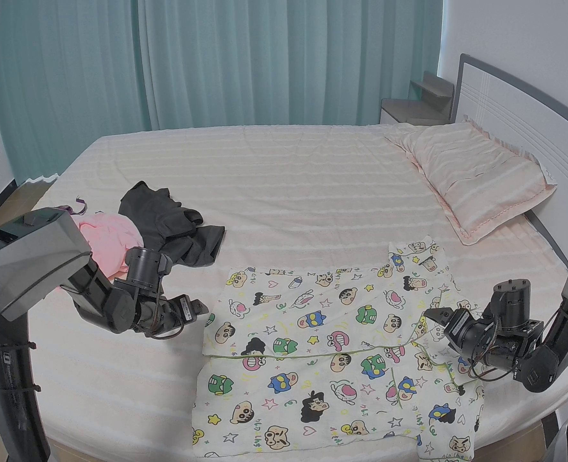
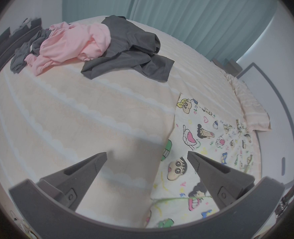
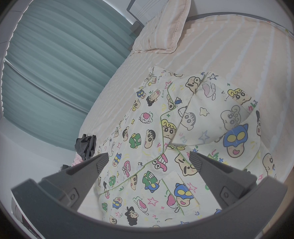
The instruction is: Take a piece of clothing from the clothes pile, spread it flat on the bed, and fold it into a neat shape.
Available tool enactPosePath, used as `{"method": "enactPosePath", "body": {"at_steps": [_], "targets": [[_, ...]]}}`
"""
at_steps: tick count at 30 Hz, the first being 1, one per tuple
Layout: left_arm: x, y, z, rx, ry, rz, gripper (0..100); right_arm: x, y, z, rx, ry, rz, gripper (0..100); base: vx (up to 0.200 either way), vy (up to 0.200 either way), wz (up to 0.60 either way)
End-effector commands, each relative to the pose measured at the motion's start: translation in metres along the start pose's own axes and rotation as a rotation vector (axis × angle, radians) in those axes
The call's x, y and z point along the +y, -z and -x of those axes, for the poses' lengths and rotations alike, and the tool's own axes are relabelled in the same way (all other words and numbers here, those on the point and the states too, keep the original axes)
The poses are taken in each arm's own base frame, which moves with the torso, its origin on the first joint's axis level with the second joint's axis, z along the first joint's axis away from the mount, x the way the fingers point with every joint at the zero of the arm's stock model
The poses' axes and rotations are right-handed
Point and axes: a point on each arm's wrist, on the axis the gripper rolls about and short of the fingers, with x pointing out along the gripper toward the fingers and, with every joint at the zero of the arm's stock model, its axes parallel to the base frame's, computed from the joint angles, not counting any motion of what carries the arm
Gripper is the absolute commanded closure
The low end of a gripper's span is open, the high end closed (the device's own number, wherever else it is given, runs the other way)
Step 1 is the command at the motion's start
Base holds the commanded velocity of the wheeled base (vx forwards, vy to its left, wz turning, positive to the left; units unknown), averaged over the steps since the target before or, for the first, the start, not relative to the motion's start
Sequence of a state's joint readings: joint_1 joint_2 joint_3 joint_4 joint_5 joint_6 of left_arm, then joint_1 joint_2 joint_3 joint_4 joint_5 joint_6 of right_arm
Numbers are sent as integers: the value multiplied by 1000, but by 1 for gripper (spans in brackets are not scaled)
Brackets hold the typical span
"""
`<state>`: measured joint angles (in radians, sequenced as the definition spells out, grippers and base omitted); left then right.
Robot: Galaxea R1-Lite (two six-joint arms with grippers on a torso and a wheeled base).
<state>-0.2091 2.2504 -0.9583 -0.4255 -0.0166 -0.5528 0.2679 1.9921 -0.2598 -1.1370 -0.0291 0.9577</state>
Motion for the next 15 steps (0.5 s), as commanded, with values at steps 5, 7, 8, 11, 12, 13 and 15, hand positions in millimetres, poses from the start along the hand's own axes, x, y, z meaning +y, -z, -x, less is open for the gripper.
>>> {"method": "enactPosePath", "body": {"at_steps": [5,7,8,11,12,13,15], "targets": [[10,36,100,107,154,197,0,-5,4,3,0,36,52,0,0,0,0],[10,49,107,138,153,250,0,-6,5,3,2,39,55,0,0,0,0],[8,56,112,156,159,271,0,-6,5,3,3,41,57,0,0,0,0],[0,74,123,204,174,293,0,-7,6,4,3,45,57,0,0,0,0],[-5,83,128,227,182,305,0,-8,6,5,5,49,57,0,-200,0,0],[-7,90,131,248,184,317,0,-9,7,6,8,51,60,0,-200,0,0],[-6,97,132,267,172,326,0,-9,7,7,7,52,60,0,-200,0,0]]}}
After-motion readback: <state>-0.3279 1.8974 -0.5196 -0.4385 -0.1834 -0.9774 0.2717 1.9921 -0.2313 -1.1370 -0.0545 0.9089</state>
